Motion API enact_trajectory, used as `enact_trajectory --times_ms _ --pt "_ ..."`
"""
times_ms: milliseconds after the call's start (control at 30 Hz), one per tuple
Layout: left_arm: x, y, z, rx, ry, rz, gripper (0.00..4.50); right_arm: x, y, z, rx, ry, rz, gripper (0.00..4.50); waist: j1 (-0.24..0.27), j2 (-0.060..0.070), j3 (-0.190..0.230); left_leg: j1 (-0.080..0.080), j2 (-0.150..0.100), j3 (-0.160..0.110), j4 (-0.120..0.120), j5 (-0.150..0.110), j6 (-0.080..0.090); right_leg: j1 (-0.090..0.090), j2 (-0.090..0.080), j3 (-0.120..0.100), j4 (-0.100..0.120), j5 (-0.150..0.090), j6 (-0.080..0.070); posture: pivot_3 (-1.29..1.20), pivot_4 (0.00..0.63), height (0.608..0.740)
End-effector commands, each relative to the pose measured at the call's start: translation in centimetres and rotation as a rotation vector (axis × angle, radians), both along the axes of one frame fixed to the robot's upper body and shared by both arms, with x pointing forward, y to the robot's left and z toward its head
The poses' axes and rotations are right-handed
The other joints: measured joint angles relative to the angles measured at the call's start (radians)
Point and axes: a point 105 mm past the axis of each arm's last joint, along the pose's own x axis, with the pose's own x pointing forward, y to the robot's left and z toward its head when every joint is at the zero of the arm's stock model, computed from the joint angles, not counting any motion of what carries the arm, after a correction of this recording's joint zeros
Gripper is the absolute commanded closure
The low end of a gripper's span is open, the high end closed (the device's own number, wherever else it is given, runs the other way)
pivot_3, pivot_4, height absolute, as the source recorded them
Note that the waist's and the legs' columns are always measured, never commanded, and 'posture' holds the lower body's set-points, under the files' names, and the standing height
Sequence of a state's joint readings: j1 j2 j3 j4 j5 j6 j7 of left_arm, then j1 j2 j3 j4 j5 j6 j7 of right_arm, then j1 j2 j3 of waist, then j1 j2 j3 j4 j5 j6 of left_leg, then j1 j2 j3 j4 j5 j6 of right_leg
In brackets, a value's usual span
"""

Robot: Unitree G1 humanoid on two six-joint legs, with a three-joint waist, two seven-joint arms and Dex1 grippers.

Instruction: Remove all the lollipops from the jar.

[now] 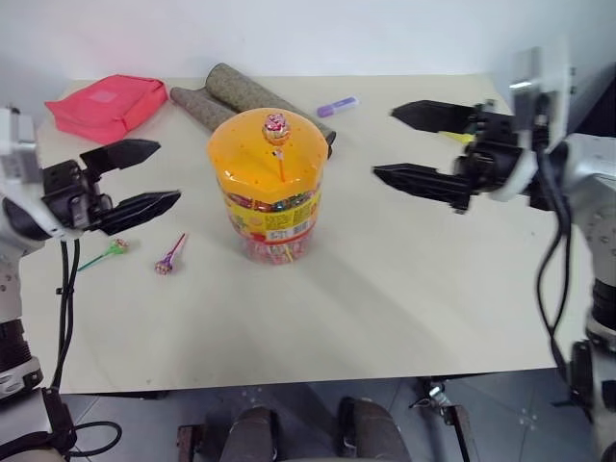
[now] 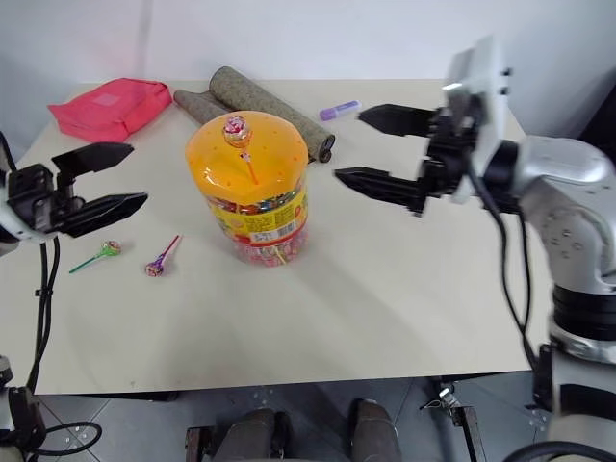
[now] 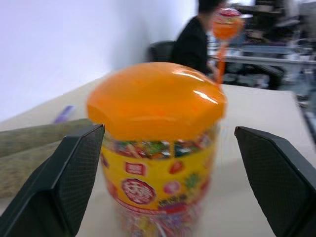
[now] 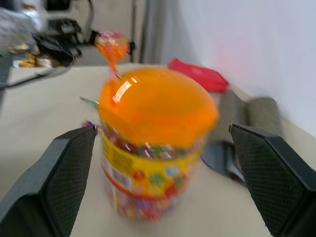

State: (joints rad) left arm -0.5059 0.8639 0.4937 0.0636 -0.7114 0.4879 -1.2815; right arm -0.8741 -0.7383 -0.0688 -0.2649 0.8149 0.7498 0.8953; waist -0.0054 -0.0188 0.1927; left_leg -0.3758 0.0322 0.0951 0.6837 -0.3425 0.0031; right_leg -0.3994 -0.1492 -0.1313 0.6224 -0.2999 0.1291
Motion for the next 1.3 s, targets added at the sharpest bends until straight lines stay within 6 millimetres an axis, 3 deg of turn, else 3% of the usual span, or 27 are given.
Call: enact_trajectory --times_ms 33,200,367,533,633,1033,1300 --pt "-1.4 1.4 0.7 0.028 -0.059 -0.031 0.02 -0.8 2.2 1.2 0.021 -0.035 0.072 0.0 0.0 0.0 0.0 -0.001 0.0 0.0 0.0 0.0 0.0 -0.001 0.0 0.0 0.0 0.0 0.0 0.0 0.15 0.74" --pt "-1.8 2.6 -0.5 0.083 -0.026 -0.019 0.02 -0.8 5.0 1.4 0.037 -0.021 0.163 0.0 0.003 0.0 0.0 -0.001 0.0 0.0 0.0 0.0 0.0 -0.001 0.0 0.0 0.0 0.0 0.0 0.0 0.15 0.74" --pt "-2.5 2.6 -0.2 0.04 -0.044 -0.024 0.02 -0.5 8.1 0.1 0.0 0.024 0.248 0.0 -0.002 0.0 0.0 -0.001 0.0 0.0 0.0 0.0 0.0 -0.001 0.0 0.0 0.001 0.0 0.0 0.0 0.15 0.74" --pt "-2.8 2.6 -0.3 0.039 -0.045 -0.011 0.02 0.2 9.2 -0.5 -0.015 0.036 0.266 0.0 -0.017 0.0 0.0 -0.002 0.0 0.0 -0.001 0.0 0.0 -0.004 0.0 0.0 0.003 0.0 0.0 0.0 0.15 0.74" --pt "-3.0 2.6 -0.2 0.03 -0.049 -0.011 0.0 -0.1 9.8 0.0 0.016 0.041 0.308 0.57 -0.025 0.0 0.0 -0.003 0.0 0.0 0.0 0.0 0.0 -0.005 0.0 0.0 0.004 0.0 0.0 0.0 0.15 0.74" --pt "-3.3 2.7 -0.2 0.018 -0.05 0.001 0.0 -0.9 10.3 2.2 0.067 0.003 0.337 4.49 -0.027 0.0 0.0 -0.01 0.0 0.001 0.0 0.0 0.0 -0.013 0.0 0.0 0.005 0.0 0.0 0.0 0.15 0.74" --pt "-3.3 2.4 -0.1 -0.005 -0.059 -0.007 0.0 -0.2 10.9 4.8 0.112 -0.081 0.314 4.49 -0.031 0.0 0.0 -0.01 0.0 0.001 0.0 0.0 0.0 -0.013 0.0 0.0 0.005 0.0 0.0 0.0 0.15 0.74"
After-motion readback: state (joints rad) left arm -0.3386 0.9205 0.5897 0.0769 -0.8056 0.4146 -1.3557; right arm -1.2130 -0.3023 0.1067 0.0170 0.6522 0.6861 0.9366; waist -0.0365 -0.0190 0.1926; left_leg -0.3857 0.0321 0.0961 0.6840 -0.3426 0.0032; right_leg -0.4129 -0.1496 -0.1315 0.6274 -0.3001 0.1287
